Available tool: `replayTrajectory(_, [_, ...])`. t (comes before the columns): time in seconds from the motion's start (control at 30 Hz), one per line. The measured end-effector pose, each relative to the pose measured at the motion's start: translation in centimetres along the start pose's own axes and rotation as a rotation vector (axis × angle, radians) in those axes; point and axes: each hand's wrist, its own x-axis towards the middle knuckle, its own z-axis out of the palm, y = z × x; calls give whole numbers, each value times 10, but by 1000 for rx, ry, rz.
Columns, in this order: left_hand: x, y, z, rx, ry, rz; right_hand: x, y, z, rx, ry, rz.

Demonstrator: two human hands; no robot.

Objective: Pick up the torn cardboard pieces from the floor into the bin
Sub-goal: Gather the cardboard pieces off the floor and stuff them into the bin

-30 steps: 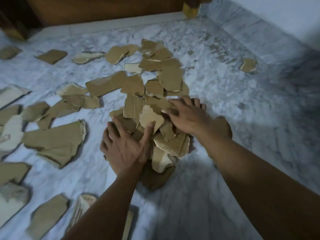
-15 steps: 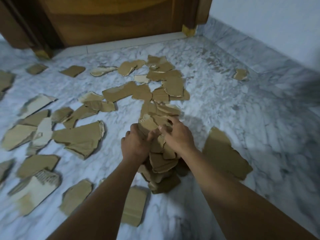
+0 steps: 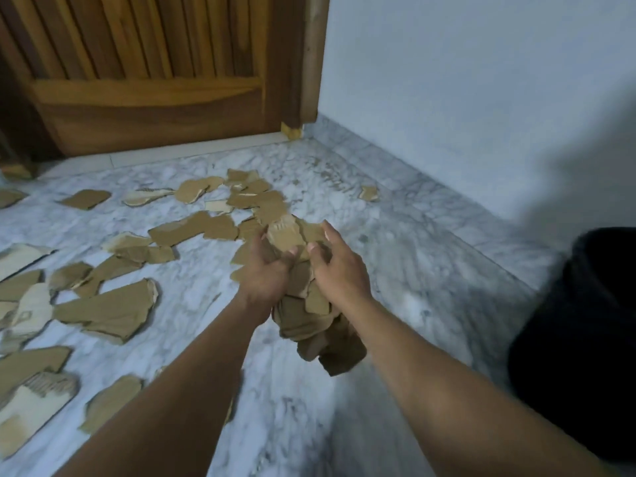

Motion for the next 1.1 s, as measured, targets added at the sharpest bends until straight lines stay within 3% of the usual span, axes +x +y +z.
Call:
replayTrajectory(0.33, [-43, 143, 188, -160, -278, 205, -22, -20, -266, -172, 363, -98])
replayTrajectory(0.57, [-87, 187, 334, -180, -498, 242, -58, 29, -412, -237, 581, 13])
replayTrajectory(0.77, [-113, 140, 417, -126, -630, 169, -90, 116, -446, -197, 727, 130])
replayTrajectory(0.93, [-117, 104, 427, 198, -766, 140, -106, 169, -444, -163, 653, 213])
replayTrajectory(1.1, [-106, 92, 389, 319, -634, 206, -107, 169, -429, -146, 556, 276])
